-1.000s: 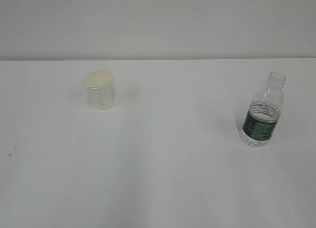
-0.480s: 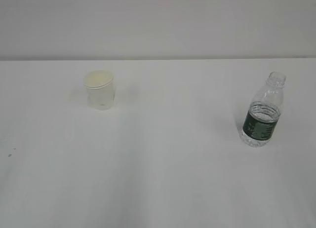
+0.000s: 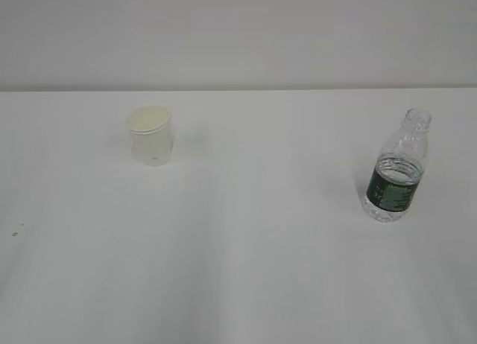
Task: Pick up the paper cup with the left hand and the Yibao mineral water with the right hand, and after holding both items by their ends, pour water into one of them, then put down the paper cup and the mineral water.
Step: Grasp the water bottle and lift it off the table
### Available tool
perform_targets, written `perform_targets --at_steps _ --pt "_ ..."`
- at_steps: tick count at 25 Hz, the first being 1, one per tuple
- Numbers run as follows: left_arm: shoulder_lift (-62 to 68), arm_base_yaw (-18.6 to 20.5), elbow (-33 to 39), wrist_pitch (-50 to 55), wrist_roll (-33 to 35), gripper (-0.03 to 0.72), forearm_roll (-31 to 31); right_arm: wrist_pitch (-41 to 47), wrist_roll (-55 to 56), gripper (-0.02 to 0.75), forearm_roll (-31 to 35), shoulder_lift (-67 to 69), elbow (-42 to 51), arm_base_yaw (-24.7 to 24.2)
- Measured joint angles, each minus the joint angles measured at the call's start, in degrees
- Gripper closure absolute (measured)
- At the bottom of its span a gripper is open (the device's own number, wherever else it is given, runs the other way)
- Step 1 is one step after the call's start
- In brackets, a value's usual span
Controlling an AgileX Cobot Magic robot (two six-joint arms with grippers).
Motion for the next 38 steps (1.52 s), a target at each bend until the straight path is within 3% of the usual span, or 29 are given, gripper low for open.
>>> perform_targets --at_steps 7,18,32,38 --pt "3.65 0.00 0.00 -2.89 0.00 0.095 -0.36 -3.81 -3.02 0.108 4.38 0.51 2.96 0.00" --pt "7.36 0.00 0.00 -5.88 0.00 0.095 -0.49 -5.06 -4.09 0.114 5.10 0.89 3.78 0.00" --pt "7.97 0.00 0.00 -6.40 0.00 0.095 -0.49 -7.16 -4.99 0.131 7.35 15.32 3.78 0.00" --pt "7.97 0.00 0.00 -6.42 0.00 0.095 -0.49 -12.31 -10.68 0.143 12.74 18.97 3.78 0.00"
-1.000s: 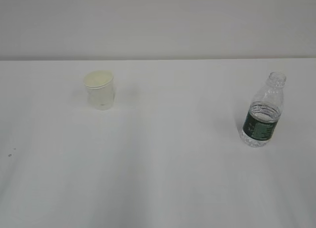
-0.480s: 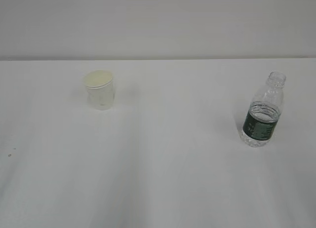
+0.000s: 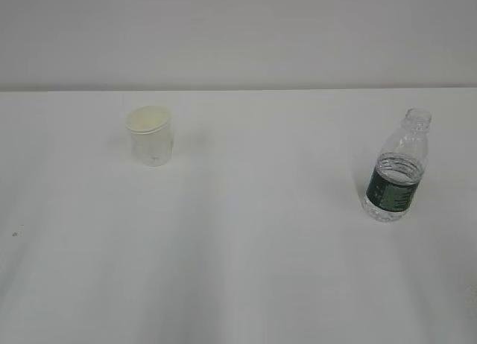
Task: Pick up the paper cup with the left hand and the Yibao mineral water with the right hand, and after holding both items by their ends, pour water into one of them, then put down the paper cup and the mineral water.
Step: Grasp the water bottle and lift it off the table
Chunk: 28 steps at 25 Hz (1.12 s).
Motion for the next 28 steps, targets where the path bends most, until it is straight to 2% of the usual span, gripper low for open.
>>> perform_targets --at_steps 4,12,20,28 --pt "0.00 0.00 0.00 -0.10 0.00 0.095 0.00 -3.50 -3.65 0.144 2.59 1.26 0.00 0.00" --pt "0.00 0.00 0.00 -0.10 0.00 0.095 0.00 -7.02 -4.49 0.146 3.30 4.95 0.00 0.00" --pt "0.00 0.00 0.00 -0.10 0.00 0.095 0.00 -20.04 -4.97 0.146 4.82 5.32 2.89 0.00" --pt "0.00 0.00 0.00 -0.10 0.00 0.095 0.00 -25.79 -5.57 0.146 5.17 5.32 3.24 0.00"
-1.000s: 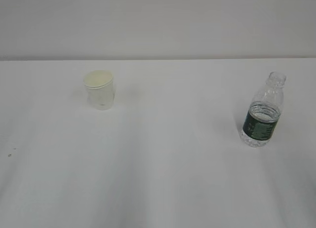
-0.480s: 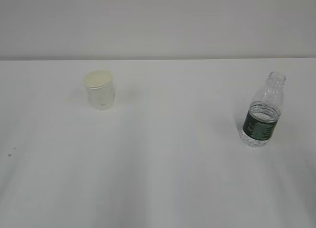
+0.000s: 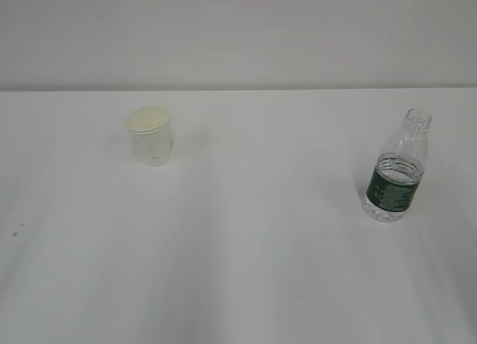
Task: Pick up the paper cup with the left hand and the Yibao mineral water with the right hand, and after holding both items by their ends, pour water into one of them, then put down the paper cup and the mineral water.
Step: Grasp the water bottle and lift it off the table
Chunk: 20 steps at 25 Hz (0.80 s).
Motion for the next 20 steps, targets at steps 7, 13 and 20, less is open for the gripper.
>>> perform_targets --at_steps 7,13,20 --pt "0.90 0.00 0.00 0.00 0.00 0.095 0.00 -1.87 -0.12 0.146 0.00 0.46 0.77 0.00" --pt "3.72 0.00 0.00 -0.90 0.00 0.095 -0.04 -2.67 -0.12 0.146 0.00 4.01 0.77 0.00" --pt "5.69 0.00 0.00 -1.50 0.00 0.095 -0.49 -7.59 -0.25 0.146 -7.34 9.30 0.77 8.01"
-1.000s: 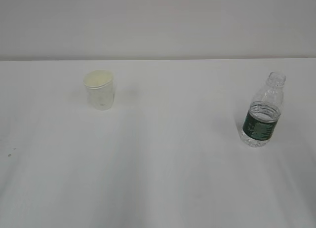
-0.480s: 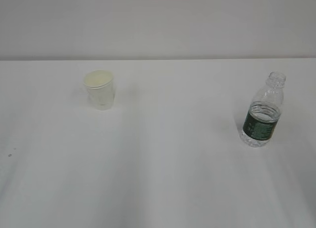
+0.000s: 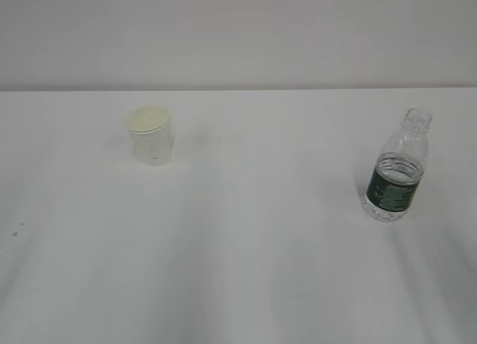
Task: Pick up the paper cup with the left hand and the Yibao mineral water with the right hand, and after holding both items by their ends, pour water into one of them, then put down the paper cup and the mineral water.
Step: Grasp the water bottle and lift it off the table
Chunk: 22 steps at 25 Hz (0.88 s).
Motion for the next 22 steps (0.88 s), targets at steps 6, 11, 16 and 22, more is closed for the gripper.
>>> perform_targets --at_steps 6,11,16,22 --pt "0.09 0.00 0.00 -0.08 0.00 0.095 0.00 -5.61 -0.04 0.147 -2.68 8.34 0.00 5.27" --pt "0.09 0.00 0.00 -0.08 0.00 0.095 -0.04 -8.58 1.69 0.146 -2.58 11.77 0.00 5.66" --pt "0.09 0.00 0.00 -0.08 0.00 0.095 -0.13 -13.60 5.79 0.146 -1.24 11.90 1.23 5.66" --pt "0.09 0.00 0.00 -0.08 0.00 0.095 -0.13 -24.22 14.19 0.147 -0.75 11.90 7.48 5.66"
